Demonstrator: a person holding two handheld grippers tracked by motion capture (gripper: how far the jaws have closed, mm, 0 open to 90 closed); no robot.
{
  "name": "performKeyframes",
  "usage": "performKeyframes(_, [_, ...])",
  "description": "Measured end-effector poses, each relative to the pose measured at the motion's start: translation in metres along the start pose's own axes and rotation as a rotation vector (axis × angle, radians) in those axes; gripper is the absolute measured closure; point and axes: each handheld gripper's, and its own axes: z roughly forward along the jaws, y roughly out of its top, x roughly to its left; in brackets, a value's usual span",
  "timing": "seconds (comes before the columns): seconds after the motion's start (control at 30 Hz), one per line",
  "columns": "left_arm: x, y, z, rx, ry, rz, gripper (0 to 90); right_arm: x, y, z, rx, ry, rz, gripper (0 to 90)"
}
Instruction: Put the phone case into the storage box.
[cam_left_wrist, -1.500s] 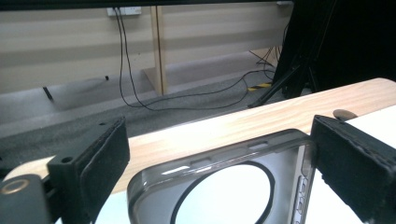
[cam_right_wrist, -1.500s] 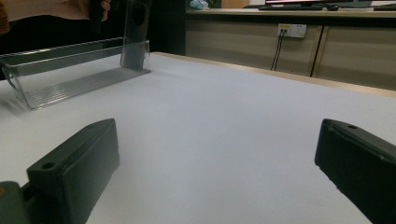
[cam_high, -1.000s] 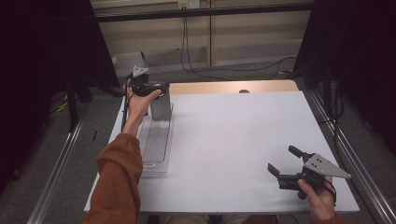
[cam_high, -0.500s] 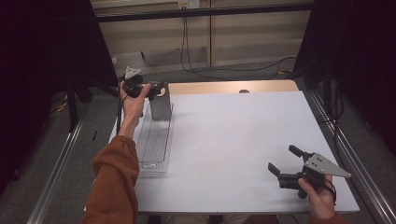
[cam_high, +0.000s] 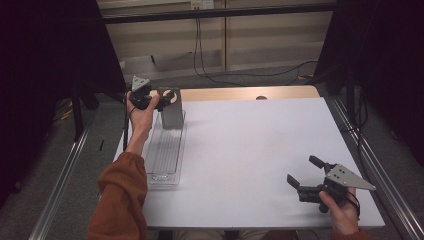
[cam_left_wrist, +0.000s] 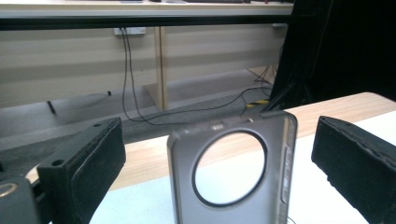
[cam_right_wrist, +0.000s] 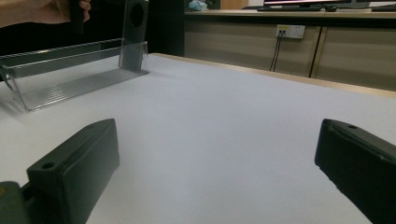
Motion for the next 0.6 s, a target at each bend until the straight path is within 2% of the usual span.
performKeyframes(0.1, [0.0,-0.004,-0.004,-0.003,0.005,-0.003,3.0,0.0,0.0,0.0,0.0,-0.004,0.0,0.0])
performKeyframes(0.2, [-0.001,-0.006,-0.008,-0.006,-0.01,-0.014,3.2,0.002,0.001,0.0,-0.002,-0.002,-0.004,0.0])
performKeyframes(0.4, [-0.006,-0.003,-0.018,-0.022,-0.024,0.014,3.7,0.002,0.001,0.0,0.0,-0.01,-0.009,0.0])
performKeyframes(0.43, [-0.007,-0.002,-0.02,-0.01,-0.017,0.027,3.7,0.002,0.001,0.0,0.002,-0.012,-0.012,0.0])
performKeyframes(0.47, [-0.007,-0.002,-0.021,-0.02,-0.03,0.026,3.7,0.002,0.001,0.0,0.003,-0.012,-0.011,0.0])
performKeyframes(0.6, [-0.009,-0.006,-0.026,-0.023,-0.035,0.023,3.7,0.003,0.001,0.0,-0.001,-0.018,-0.007,0.0])
